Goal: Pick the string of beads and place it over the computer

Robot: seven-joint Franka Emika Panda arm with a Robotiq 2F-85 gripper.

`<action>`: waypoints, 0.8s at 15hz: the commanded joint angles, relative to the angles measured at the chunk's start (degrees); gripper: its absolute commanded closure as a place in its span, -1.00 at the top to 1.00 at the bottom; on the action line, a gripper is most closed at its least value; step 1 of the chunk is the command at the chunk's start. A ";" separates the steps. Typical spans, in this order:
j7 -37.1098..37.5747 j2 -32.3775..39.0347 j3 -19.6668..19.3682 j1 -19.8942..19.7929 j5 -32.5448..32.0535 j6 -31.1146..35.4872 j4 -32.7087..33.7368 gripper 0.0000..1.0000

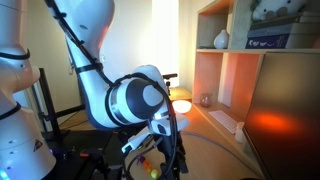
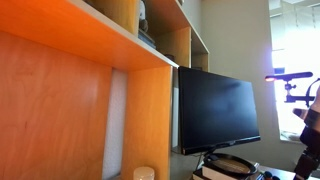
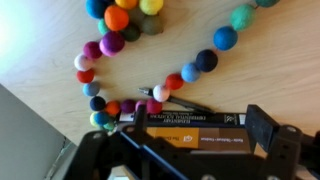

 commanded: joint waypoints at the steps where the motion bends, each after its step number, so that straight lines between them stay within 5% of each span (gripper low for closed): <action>1: -9.75 7.50 5.48 -3.12 9.99 0.19 3.45 1.00; 9: -32.81 16.34 21.41 -14.37 30.46 -12.29 14.02 1.00; 10: -38.19 17.25 18.64 -10.67 37.14 -13.02 15.31 1.00; 12: -45.04 18.67 18.23 -9.32 44.04 -16.43 18.37 1.00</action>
